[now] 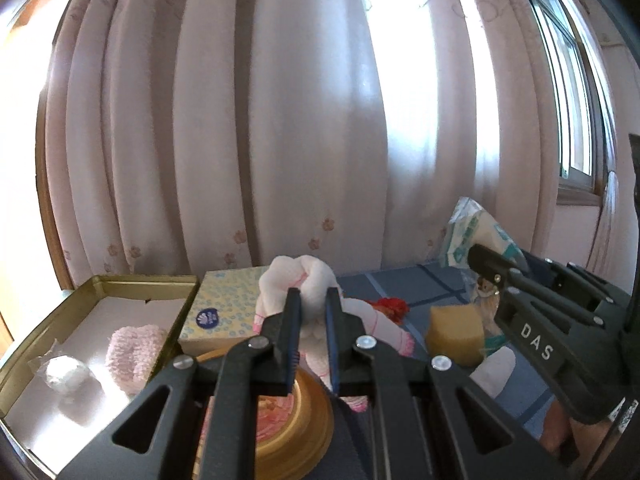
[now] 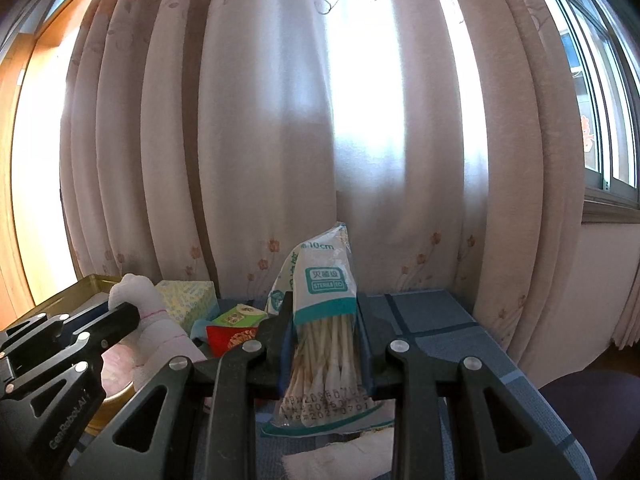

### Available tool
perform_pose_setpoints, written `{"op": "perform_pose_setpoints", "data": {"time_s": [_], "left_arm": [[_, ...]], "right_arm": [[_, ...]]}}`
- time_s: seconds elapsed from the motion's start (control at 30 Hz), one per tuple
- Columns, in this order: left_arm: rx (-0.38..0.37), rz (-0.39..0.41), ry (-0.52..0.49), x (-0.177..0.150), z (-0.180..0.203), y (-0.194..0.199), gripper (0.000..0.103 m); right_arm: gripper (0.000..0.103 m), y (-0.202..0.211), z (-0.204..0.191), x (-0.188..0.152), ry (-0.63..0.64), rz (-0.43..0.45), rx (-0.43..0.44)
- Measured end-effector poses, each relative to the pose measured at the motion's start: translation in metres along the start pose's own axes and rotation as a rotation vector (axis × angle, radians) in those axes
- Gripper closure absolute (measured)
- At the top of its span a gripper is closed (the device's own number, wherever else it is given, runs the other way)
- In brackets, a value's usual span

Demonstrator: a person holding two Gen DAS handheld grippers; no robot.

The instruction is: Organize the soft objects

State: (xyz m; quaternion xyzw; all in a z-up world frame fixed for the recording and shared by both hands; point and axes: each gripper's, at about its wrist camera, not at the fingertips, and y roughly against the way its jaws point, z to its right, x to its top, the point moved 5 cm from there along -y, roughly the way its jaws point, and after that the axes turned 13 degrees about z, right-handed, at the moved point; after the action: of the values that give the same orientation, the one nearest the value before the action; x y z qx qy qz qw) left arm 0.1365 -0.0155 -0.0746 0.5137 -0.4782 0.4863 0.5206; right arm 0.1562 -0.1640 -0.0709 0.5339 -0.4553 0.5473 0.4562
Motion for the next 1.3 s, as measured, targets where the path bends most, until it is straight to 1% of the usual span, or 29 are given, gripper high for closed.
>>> {"op": "perform_pose_setpoints", "data": {"time_s": [0.6,0.93,1.13,1.3], "left_arm": [[0.074,0.008,0.011,-0.001,-0.012,0.001,0.094],[0.117,0.01,0.012,-0.001,-0.019,0.002,0.094],[0.144,0.004,0.014,-0.002,-0.026,0.0,0.094],[0.18,0.007,0.001,-0.002,-0.032,-0.001,0.094]], "right_arm": [[0.074,0.012,-0.005,0.007,0.002,0.061,0.014],[0.074,0.009,-0.014,0.006,-0.005,0.054,0.044],[0.074,0.004,-0.019,0.005,-0.031,0.041,0.062],[0.074,-0.001,-0.023,0.005,-0.042,0.038,0.066]]}}
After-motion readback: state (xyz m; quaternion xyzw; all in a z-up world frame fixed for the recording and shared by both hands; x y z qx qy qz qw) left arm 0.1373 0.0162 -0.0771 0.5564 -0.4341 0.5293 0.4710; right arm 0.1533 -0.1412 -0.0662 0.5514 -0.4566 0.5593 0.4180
